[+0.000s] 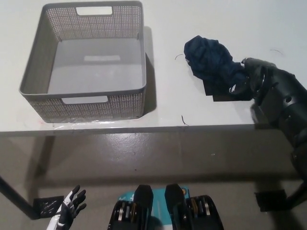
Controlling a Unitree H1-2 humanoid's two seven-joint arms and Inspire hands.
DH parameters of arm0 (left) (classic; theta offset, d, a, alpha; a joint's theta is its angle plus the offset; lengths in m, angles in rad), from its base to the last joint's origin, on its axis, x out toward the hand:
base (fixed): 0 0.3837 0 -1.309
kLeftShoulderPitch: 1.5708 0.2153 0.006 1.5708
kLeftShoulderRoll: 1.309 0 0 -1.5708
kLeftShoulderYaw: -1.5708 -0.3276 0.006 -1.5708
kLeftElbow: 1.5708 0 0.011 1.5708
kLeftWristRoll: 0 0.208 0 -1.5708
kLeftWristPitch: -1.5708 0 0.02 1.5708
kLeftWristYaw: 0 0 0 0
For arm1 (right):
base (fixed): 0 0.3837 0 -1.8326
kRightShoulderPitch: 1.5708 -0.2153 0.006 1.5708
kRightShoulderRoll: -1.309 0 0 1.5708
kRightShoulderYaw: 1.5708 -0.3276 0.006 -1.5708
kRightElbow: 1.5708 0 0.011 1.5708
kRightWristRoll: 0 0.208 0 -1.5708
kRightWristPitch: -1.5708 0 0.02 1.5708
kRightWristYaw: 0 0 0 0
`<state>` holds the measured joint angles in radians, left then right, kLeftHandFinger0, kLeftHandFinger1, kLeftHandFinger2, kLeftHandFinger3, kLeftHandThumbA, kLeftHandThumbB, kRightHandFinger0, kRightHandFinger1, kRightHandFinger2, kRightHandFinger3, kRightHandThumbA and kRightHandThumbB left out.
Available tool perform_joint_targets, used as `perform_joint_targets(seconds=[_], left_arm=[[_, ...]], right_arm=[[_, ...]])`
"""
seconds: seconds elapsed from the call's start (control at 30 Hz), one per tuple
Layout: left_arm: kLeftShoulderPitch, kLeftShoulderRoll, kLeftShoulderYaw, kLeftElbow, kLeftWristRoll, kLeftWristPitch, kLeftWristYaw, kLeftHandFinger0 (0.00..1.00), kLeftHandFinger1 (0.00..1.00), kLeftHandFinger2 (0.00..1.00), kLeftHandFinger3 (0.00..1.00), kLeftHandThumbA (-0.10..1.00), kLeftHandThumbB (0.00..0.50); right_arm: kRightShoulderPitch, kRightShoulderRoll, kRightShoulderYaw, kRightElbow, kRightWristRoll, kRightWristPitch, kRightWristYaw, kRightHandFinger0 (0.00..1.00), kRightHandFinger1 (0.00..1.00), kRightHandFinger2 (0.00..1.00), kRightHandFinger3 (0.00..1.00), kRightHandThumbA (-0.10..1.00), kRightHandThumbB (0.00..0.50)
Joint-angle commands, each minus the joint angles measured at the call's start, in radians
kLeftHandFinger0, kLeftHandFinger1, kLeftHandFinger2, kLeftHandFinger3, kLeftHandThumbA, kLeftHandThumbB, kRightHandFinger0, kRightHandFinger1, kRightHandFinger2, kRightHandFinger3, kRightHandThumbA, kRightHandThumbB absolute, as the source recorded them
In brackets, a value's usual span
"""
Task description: Use the right hand to pick up a umbrella on the right side and place it into a container on the lft side
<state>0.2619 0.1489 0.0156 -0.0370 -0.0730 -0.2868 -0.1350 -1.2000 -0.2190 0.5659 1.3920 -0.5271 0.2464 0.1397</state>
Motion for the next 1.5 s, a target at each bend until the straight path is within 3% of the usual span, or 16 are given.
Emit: perform_joint_targets(seconds=[0.0, 0.07, 0.1, 0.13, 0.17, 0.2, 0.23, 0.33, 0.47, 0.73, 1.0, 1.07, 1.1, 1.27, 1.33, 1.47], left_arm=[[0.009, 0.015, -0.002, -0.02, 0.001, -0.051, -0.014, 1.0, 1.0, 1.0, 1.0, 1.0, 0.054], [0.003, 0.017, -0.002, -0.012, -0.005, -0.058, -0.018, 1.0, 1.0, 1.0, 1.0, 1.0, 0.052], [-0.001, 0.017, -0.001, -0.011, -0.007, -0.06, -0.017, 1.0, 1.0, 1.0, 1.0, 1.0, 0.051], [-0.005, 0.018, 0.0, -0.012, -0.012, -0.056, -0.019, 1.0, 1.0, 1.0, 1.0, 1.0, 0.059], [-0.005, 0.02, 0.0, -0.017, -0.015, -0.048, -0.02, 1.0, 1.0, 1.0, 1.0, 1.0, 0.06], [-0.007, 0.02, 0.0, -0.019, -0.017, -0.045, -0.021, 1.0, 1.0, 1.0, 1.0, 1.0, 0.062], [-0.008, 0.02, -0.001, -0.02, -0.016, -0.045, -0.021, 1.0, 1.0, 1.0, 1.0, 1.0, 0.064], [0.002, 0.026, 0.001, -0.031, -0.016, -0.034, -0.022, 1.0, 1.0, 1.0, 1.0, 1.0, 0.059], [-0.012, 0.03, 0.001, -0.03, -0.008, -0.026, -0.021, 1.0, 1.0, 1.0, 1.0, 1.0, 0.05], [-0.011, 0.027, 0.01, -0.021, -0.022, -0.034, -0.014, 1.0, 1.0, 1.0, 1.0, 1.0, 0.033], [0.017, 0.022, 0.006, -0.014, -0.015, -0.041, -0.011, 1.0, 1.0, 1.0, 1.0, 1.0, 0.049], [0.015, 0.022, 0.004, -0.018, -0.012, -0.038, -0.01, 1.0, 1.0, 1.0, 1.0, 1.0, 0.051], [0.01, 0.022, 0.004, -0.016, -0.013, -0.04, -0.011, 1.0, 1.0, 1.0, 1.0, 1.0, 0.052], [0.016, 0.014, -0.001, -0.018, 0.006, -0.048, -0.004, 1.0, 1.0, 1.0, 1.0, 1.0, 0.064], [0.017, 0.015, -0.002, -0.018, 0.006, -0.054, -0.006, 1.0, 1.0, 1.0, 1.0, 1.0, 0.057], [0.02, 0.024, 0.0, -0.019, 0.007, -0.051, -0.01, 1.0, 1.0, 1.0, 1.0, 1.0, 0.036]], right_arm=[[0.041, 0.009, -0.022, 0.014, 0.017, -0.036, 0.007, 1.0, 1.0, 1.0, 1.0, 0.74, 0.451], [0.068, 0.015, -0.03, 0.018, 0.016, -0.066, -0.044, 0.95, 1.0, 1.0, 1.0, 0.51, 0.377], [0.08, 0.017, -0.03, 0.016, 0.01, -0.086, -0.092, 0.67, 0.79, 0.91, 1.0, 0.25, 0.23], [0.099, 0.021, -0.031, 0.014, 0.002, -0.114, -0.174, 0.27, 0.36, 0.48, 0.87, -0.02, 0.217], [0.107, 0.024, -0.033, 0.013, -0.001, -0.125, -0.218, 0.11, 0.24, 0.39, 0.81, -0.08, 0.226], [0.121, 0.026, -0.047, 0.009, 0.008, -0.161, -0.293, 0.0, 0.01, 0.15, 0.43, -0.1, 0.207], [0.127, 0.028, -0.065, 0.007, 0.022, -0.184, -0.331, 0.0, 0.03, 0.2, 0.36, -0.1, 0.171], [0.13, 0.032, -0.098, -0.002, 0.043, -0.233, -0.388, 0.0, 0.28, 0.69, 0.72, -0.1, 0.164], [0.108, 0.025, -0.13, -0.01, 0.044, -0.287, -0.455, 0.0, 0.4, 0.85, 0.86, -0.1, 0.169], [-0.011, 0.05, -0.244, -0.048, 0.105, -0.373, -0.443, 0.06, 0.53, 0.93, 0.91, -0.1, 0.152], [-0.159, 0.128, -0.292, -0.146, 0.13, -0.391, -0.402, 0.0, 0.41, 0.8, 0.89, -0.1, 0.165], [-0.196, 0.156, -0.292, -0.177, 0.13, -0.389, -0.397, 0.0, 0.33, 0.75, 0.73, -0.1, 0.157], [-0.212, 0.166, -0.289, -0.188, 0.128, -0.388, -0.393, 0.09, 0.46, 0.85, 0.72, -0.1, 0.149], [-0.253, 0.24, -0.269, -0.314, 0.106, -0.342, -0.361, 0.0, 0.0, 0.22, 0.61, -0.1, 0.152], [-0.258, 0.262, -0.278, -0.357, 0.118, -0.329, -0.345, 0.0, 0.07, 0.58, 0.77, -0.1, 0.14], [-0.29, 0.316, -0.274, -0.436, 0.119, -0.324, -0.313, 0.0, 0.2, 0.68, 0.82, -0.1, 0.15]])
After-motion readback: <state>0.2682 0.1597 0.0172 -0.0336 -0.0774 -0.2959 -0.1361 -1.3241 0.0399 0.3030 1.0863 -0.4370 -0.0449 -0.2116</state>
